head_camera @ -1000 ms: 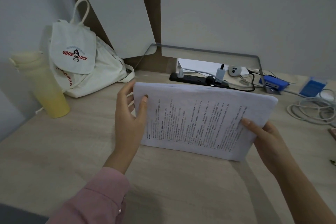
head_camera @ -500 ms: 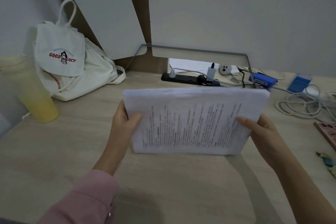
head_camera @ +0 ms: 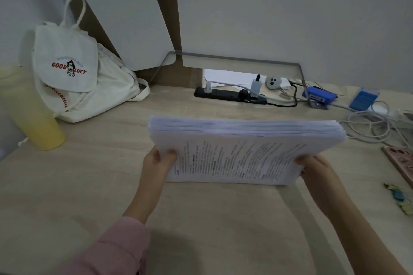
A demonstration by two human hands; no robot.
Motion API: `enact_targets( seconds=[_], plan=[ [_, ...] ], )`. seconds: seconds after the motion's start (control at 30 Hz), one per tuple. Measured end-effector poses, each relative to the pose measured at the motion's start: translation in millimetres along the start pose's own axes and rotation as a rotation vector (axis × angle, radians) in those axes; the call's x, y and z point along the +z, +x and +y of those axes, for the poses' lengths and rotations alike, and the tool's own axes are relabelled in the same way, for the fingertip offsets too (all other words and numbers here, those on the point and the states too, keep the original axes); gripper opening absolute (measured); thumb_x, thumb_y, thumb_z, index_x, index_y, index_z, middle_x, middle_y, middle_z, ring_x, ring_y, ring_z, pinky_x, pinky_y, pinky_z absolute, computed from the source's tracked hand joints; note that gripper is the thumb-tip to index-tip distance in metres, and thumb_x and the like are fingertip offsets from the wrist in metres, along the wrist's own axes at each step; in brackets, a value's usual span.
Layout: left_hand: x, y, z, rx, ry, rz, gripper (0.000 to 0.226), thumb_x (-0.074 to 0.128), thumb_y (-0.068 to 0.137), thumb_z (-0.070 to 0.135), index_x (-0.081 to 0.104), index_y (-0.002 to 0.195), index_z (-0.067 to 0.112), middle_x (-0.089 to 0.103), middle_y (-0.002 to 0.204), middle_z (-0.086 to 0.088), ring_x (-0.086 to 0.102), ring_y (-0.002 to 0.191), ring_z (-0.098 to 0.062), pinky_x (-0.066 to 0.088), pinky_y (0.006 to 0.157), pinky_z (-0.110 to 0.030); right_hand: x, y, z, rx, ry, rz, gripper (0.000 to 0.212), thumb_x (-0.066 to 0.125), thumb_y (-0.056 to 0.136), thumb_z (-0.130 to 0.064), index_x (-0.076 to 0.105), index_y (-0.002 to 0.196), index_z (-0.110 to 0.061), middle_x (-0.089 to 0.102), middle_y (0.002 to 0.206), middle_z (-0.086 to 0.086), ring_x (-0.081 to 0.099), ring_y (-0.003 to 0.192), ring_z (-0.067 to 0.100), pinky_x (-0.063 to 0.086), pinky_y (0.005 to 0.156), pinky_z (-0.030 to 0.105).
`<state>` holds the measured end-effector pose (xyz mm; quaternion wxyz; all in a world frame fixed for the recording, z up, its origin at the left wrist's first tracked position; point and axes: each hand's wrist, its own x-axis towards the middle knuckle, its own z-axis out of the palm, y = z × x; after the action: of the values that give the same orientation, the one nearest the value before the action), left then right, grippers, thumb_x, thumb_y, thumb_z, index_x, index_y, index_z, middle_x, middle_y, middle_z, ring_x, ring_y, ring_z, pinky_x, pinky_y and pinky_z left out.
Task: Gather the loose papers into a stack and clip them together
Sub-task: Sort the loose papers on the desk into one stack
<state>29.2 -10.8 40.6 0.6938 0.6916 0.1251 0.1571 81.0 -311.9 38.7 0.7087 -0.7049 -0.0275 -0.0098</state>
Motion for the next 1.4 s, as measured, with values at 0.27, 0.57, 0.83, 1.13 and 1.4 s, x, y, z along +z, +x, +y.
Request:
enact_targets(
  seconds=[0.27, 0.57, 0.83, 1.13, 1.4],
  plan=[
    [-2.0, 0.0, -7.2, -0.078, 0.008, -0.042, 0.042, 0.055, 0.064, 0.025, 0.061, 0.104, 0.011, 0.067, 0.101, -0.011, 0.062, 0.099, -0.029, 0.049, 0.086, -0.039, 0.4, -0.7, 5.4, 0.042, -0.013, -0.031, 0.031, 0.042, 0.089, -0.001, 0.065, 0.105, -0.014, 0.071, 0.099, 0.004, 0.063, 0.095, 0.023, 0.046, 0.079, 0.036],
    [-22.7, 20.3, 1.5, -0.261, 0.005, -0.202, 0.024, 0.053, 0.086, 0.010, 0.064, 0.107, 0.014, 0.073, 0.099, -0.008, 0.070, 0.086, -0.026, 0.055, 0.071, -0.036, -11.0, -4.9, -16.5, 0.233, -0.016, -0.249, 0.031, 0.051, 0.088, -0.011, 0.061, 0.116, -0.021, 0.073, 0.106, 0.004, 0.070, 0.093, 0.026, 0.060, 0.075, 0.036],
    [-14.4, 25.1, -19.2, -0.536, -0.393, -0.050, 0.026, 0.053, 0.089, 0.012, 0.058, 0.113, 0.005, 0.067, 0.106, -0.008, 0.063, 0.096, -0.020, 0.057, 0.076, -0.031, 8.3, -9.3, 11.0, 0.364, 0.285, -0.061, 0.033, 0.048, 0.090, -0.005, 0.058, 0.119, -0.018, 0.070, 0.113, 0.006, 0.070, 0.093, 0.024, 0.059, 0.063, 0.032],
    [39.6, 28.5, -16.6, -0.364, -0.275, 0.151, 0.035, 0.053, 0.090, 0.021, 0.055, 0.124, 0.016, 0.066, 0.111, -0.001, 0.062, 0.102, -0.020, 0.051, 0.089, -0.038, 53.3, -39.1, 29.3, 0.317, 0.412, -0.180, 0.054, 0.053, 0.080, 0.009, 0.050, 0.128, -0.017, 0.065, 0.122, 0.007, 0.063, 0.109, 0.028, 0.057, 0.082, 0.040],
    [36.7, 16.7, 35.6, 0.088, -0.154, 0.038, 0.026, 0.049, 0.093, 0.021, 0.056, 0.119, 0.022, 0.067, 0.113, 0.005, 0.065, 0.103, -0.010, 0.052, 0.084, -0.030, -2.2, -22.0, -9.1, 0.274, 0.209, -0.136, 0.044, 0.072, 0.067, -0.022, 0.062, 0.108, -0.009, 0.068, 0.113, 0.014, 0.069, 0.090, 0.018, 0.056, 0.071, 0.026]
  ],
)
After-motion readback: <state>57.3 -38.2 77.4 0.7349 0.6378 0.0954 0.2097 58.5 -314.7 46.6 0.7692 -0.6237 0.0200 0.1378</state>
